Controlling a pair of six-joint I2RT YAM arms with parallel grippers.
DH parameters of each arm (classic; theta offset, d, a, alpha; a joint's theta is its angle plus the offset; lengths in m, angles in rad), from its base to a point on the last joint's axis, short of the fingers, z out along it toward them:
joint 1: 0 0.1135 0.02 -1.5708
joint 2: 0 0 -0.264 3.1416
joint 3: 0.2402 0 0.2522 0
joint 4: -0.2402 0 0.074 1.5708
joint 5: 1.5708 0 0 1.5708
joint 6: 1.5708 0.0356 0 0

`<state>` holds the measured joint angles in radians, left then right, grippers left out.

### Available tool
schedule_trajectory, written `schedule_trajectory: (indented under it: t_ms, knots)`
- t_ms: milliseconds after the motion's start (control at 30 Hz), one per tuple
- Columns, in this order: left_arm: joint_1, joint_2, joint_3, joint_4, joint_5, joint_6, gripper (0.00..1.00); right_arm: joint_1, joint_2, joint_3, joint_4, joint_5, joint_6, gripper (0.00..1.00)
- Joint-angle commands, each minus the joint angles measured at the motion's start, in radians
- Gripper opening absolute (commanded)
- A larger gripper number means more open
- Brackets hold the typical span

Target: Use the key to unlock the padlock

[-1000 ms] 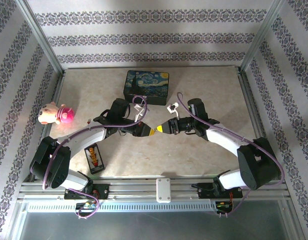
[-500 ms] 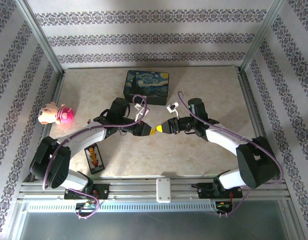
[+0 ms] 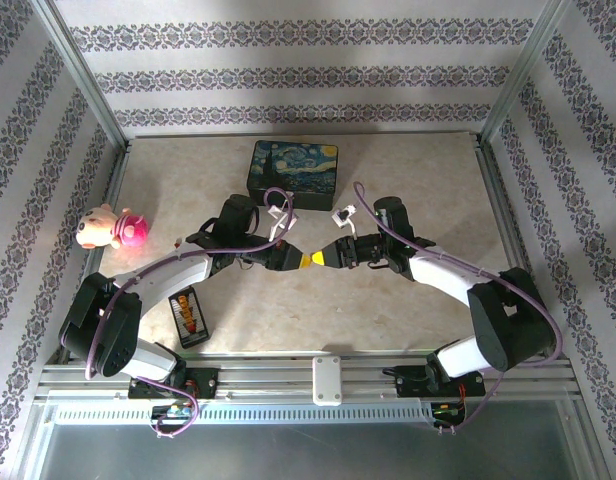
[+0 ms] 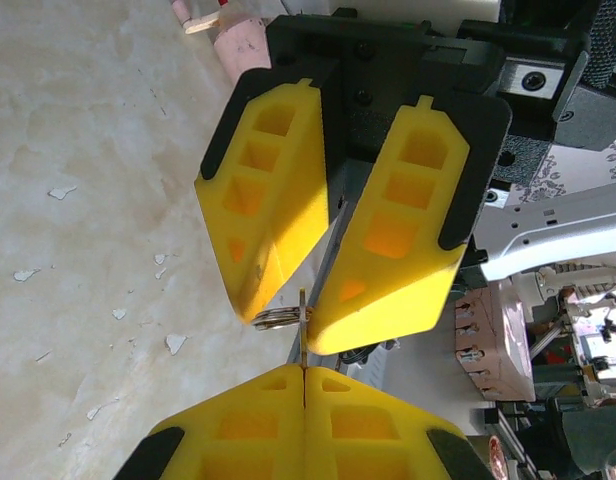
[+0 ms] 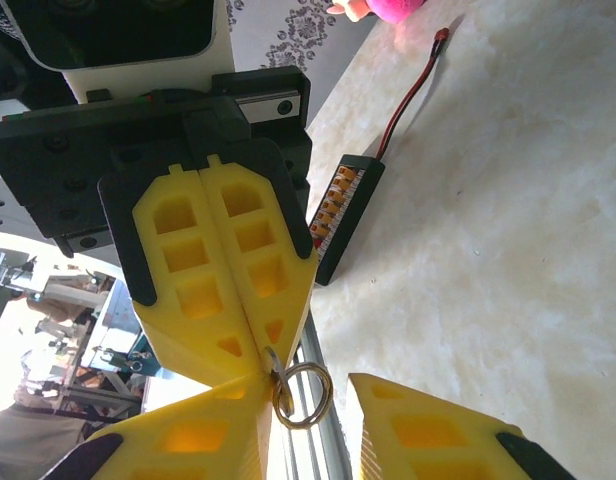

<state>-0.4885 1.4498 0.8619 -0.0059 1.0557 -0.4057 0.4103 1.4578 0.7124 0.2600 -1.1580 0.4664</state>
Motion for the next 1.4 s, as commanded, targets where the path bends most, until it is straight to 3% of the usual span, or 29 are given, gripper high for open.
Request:
schedule_trajectory:
  t_ms: [0,233,367,500,567,633,867,1000,1133,1233,1367]
  knots:
    - [0.014,-0.016,-0.009,0.06,0.047,-0.011,0.0,0.009,0.01,0.032,0.038,-0.026,-0.002,0.25]
    - [0.019,-0.025,-0.017,0.063,0.039,-0.02,0.0,0.004,-0.003,0.026,0.038,-0.014,-0.008,0.0]
    - [0.033,-0.037,-0.029,0.089,0.036,-0.051,0.0,-0.006,-0.024,0.006,0.03,0.013,-0.013,0.0]
    - [0.043,-0.04,-0.035,0.122,0.042,-0.087,0.23,-0.008,-0.046,-0.004,0.012,0.05,-0.017,0.0]
    - [0.046,-0.045,-0.036,0.128,0.039,-0.094,0.4,-0.008,-0.055,-0.005,0.006,0.067,-0.018,0.0]
    - [0.05,-0.054,-0.037,0.133,0.03,-0.098,0.44,-0.008,-0.061,-0.008,-0.001,0.087,-0.019,0.0]
    - [0.056,-0.122,-0.071,0.153,-0.12,-0.123,0.5,0.002,-0.087,-0.01,0.001,0.196,0.018,0.0]
    - [0.056,-0.17,-0.145,0.252,-0.272,-0.19,0.51,0.02,-0.119,-0.014,0.009,0.357,0.104,0.0]
    - [0.055,-0.199,-0.216,0.401,-0.38,-0.269,0.52,0.037,-0.157,-0.036,0.071,0.429,0.193,0.0]
    - [0.055,-0.199,-0.243,0.527,-0.405,-0.308,0.46,0.048,-0.185,-0.034,0.08,0.454,0.216,0.0]
    - [0.048,-0.201,-0.256,0.639,-0.396,-0.282,0.47,0.053,-0.207,-0.026,0.086,0.497,0.273,0.0]
